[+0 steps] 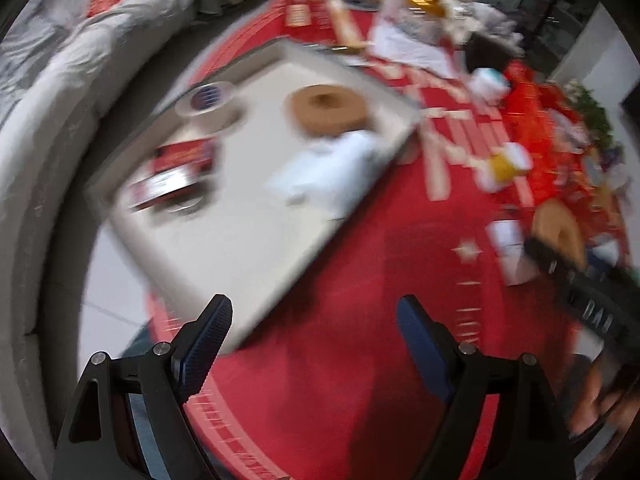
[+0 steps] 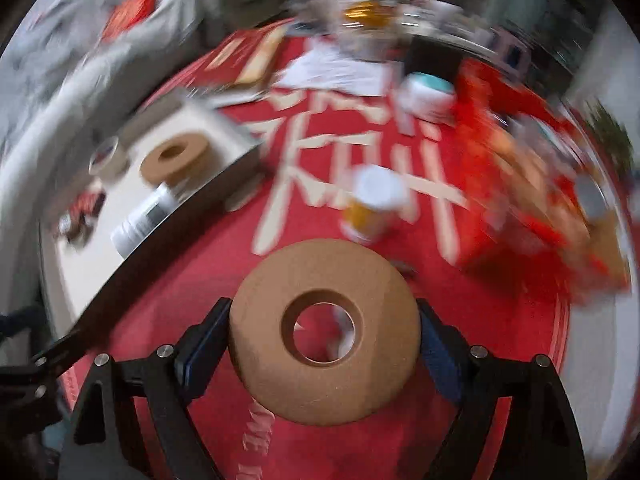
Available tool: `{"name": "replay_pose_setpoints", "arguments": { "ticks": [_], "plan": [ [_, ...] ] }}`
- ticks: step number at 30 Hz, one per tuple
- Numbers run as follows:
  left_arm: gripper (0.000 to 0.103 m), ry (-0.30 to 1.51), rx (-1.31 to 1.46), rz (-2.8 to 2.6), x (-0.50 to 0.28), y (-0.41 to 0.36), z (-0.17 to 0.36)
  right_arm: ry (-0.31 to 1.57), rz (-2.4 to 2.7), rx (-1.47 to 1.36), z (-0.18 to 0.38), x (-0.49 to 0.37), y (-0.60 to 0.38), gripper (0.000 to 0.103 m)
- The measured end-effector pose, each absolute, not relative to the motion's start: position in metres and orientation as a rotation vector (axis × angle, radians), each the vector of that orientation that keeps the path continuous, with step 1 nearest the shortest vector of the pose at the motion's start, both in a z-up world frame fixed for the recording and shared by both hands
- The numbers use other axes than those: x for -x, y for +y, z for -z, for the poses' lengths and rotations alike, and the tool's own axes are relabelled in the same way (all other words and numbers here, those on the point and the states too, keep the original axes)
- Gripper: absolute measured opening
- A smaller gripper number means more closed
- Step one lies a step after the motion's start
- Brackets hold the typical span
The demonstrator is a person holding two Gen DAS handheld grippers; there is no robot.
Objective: Organize rigid objects
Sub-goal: 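Grasp the cork ring on the white roll with the right tool while the left tool approaches the white plug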
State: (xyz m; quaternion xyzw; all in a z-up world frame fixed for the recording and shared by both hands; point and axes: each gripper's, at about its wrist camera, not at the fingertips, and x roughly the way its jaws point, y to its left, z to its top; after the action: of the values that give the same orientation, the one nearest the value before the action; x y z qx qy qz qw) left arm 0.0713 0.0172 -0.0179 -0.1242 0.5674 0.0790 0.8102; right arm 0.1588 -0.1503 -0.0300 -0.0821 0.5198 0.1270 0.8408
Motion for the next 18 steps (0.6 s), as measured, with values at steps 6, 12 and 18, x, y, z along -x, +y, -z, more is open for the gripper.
{"name": "replay_pose_setpoints", "arguments": {
  "ticks": [6, 12, 18],
  "plan": [
    [0.088, 1.201, 0.254, -0.017, -0.112, -0.062, 0.022, 1.159, -0.094, -0.015, 0.036, -0.132, -0.239, 0.088],
    [0.088, 1.220, 0.197, 0.050, -0.150, -0.124, 0.043, 1.208, -0.002, -0.138, 0.046, -0.107, -0.298, 0.088],
    [0.088, 1.257, 0.165, 0.028, -0.163, -0.143, 0.064, 1.231, 0.021, -0.179, 0.051, -0.099, -0.321, 0.088]
  ]
}}
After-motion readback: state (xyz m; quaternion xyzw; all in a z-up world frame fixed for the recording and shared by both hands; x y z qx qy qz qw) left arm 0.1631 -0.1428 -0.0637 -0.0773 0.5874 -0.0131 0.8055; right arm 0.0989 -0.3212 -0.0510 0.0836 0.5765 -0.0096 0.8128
